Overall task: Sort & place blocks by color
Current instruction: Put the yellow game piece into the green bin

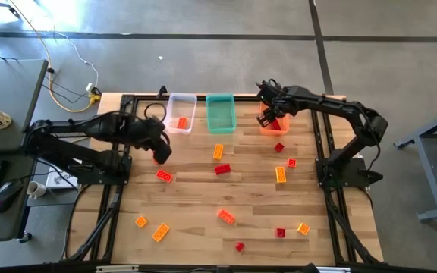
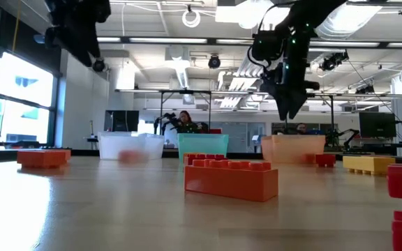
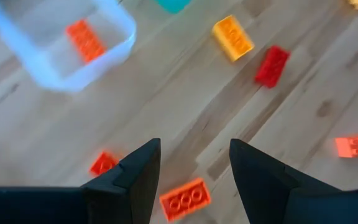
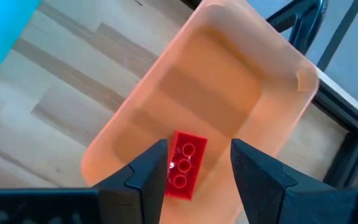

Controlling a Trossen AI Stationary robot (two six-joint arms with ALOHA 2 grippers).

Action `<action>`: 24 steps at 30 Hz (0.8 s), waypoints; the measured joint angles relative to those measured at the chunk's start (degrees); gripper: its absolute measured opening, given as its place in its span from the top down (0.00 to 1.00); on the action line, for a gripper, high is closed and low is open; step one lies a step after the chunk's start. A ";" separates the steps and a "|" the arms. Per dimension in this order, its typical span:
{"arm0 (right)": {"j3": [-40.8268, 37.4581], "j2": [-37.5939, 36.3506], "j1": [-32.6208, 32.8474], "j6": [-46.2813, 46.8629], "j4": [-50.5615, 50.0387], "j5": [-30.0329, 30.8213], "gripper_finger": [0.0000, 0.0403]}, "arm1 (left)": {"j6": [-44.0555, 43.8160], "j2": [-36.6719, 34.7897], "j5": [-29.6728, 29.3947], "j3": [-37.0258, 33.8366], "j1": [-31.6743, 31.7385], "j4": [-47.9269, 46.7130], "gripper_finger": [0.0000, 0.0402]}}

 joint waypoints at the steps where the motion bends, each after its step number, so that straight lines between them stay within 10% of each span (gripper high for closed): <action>1: 0.79 0.00 0.28 0.12 -0.93 -0.02 0.60 | -2.39 0.00 -0.71 0.00 -0.88 -1.25 0.55; 24: 9.72 0.00 13.92 12.61 -12.61 0.01 0.60 | -34.00 4.26 -0.49 0.02 -25.70 -8.68 0.55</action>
